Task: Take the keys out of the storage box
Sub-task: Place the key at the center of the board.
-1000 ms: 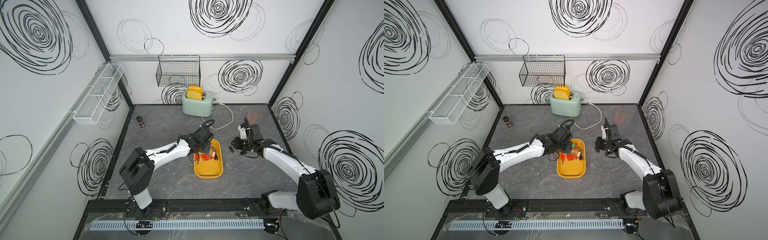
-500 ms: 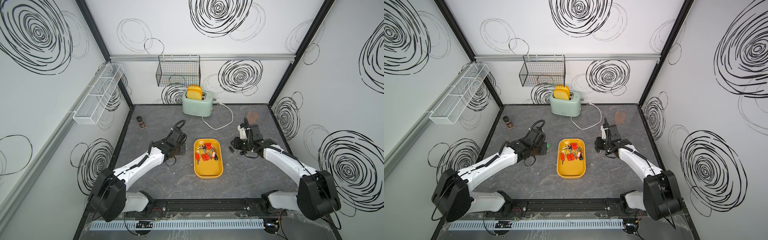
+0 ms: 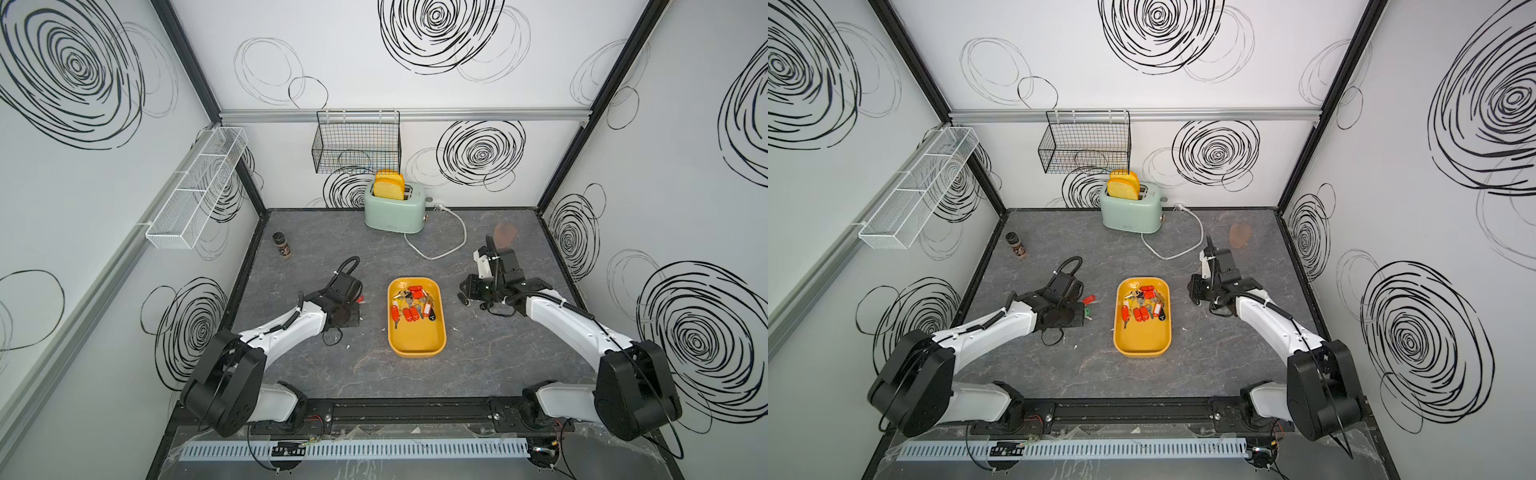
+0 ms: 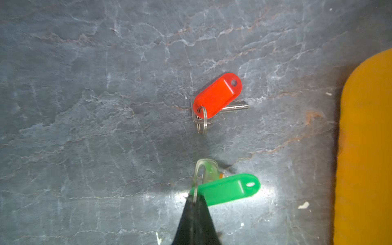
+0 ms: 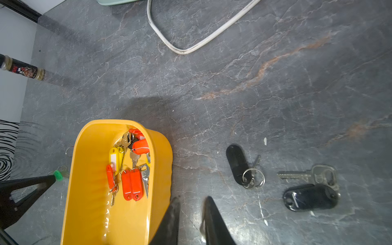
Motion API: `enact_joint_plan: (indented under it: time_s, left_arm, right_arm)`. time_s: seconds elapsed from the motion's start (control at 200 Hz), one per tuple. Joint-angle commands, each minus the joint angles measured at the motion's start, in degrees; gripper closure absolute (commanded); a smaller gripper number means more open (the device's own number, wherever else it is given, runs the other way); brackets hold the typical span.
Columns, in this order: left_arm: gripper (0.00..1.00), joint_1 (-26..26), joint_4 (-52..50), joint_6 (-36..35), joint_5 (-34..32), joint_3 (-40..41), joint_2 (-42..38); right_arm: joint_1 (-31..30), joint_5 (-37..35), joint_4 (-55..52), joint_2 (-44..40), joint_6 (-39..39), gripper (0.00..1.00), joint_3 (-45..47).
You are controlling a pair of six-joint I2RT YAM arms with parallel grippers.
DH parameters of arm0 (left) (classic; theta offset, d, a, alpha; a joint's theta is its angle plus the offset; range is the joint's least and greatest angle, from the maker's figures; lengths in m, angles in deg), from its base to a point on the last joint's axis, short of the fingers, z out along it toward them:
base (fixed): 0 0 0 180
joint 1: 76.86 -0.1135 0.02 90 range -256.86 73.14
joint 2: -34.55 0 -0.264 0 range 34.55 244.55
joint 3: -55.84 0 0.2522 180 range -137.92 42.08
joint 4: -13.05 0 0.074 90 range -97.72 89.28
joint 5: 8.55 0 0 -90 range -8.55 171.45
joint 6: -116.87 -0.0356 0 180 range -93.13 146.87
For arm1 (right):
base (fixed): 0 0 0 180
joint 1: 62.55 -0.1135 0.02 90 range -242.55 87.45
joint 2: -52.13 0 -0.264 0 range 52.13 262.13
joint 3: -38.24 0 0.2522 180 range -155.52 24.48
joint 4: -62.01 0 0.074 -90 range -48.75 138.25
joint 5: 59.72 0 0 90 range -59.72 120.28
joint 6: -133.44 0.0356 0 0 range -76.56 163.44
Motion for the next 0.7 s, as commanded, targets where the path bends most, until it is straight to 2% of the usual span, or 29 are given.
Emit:
enact_joint_plan:
  time_s: [0.0, 0.08, 0.165, 0.25, 0.41, 0.695]
  left_arm:
    - [0.97, -0.4, 2.0, 1.0, 1.3, 0.4, 1.3]
    - [0.89, -0.4, 1.7, 0.8, 1.5, 0.2, 1.9]
    - [0.86, -0.4, 1.7, 1.0, 1.5, 0.2, 2.0]
    - [0.74, -0.4, 1.3, 0.9, 1.4, 0.3, 1.7]
    - [0.69, -0.3, 0.8, 1.1, 0.7, 0.2, 0.0]
    - [0.57, -0.3, -0.1, 0.9, 1.4, -0.3, -6.8]
  right_arm:
    - [-0.5, 0.0, 0.0, 0.2, 0.4, 0.75, -1.4]
    - [-0.6, 0.0, -0.1, 0.2, 0.4, 0.75, -1.5]
    - [-0.7, 0.0, -0.3, 0.3, 0.2, 0.75, -1.9]
    - [-0.9, 0.2, -0.7, 0.3, -0.1, 0.75, -2.3]
    - [-2.7, 1.2, -1.2, -0.1, -1.4, 0.75, -3.3]
    - [-11.5, 2.1, -2.2, 2.2, -4.6, 0.73, -7.3]
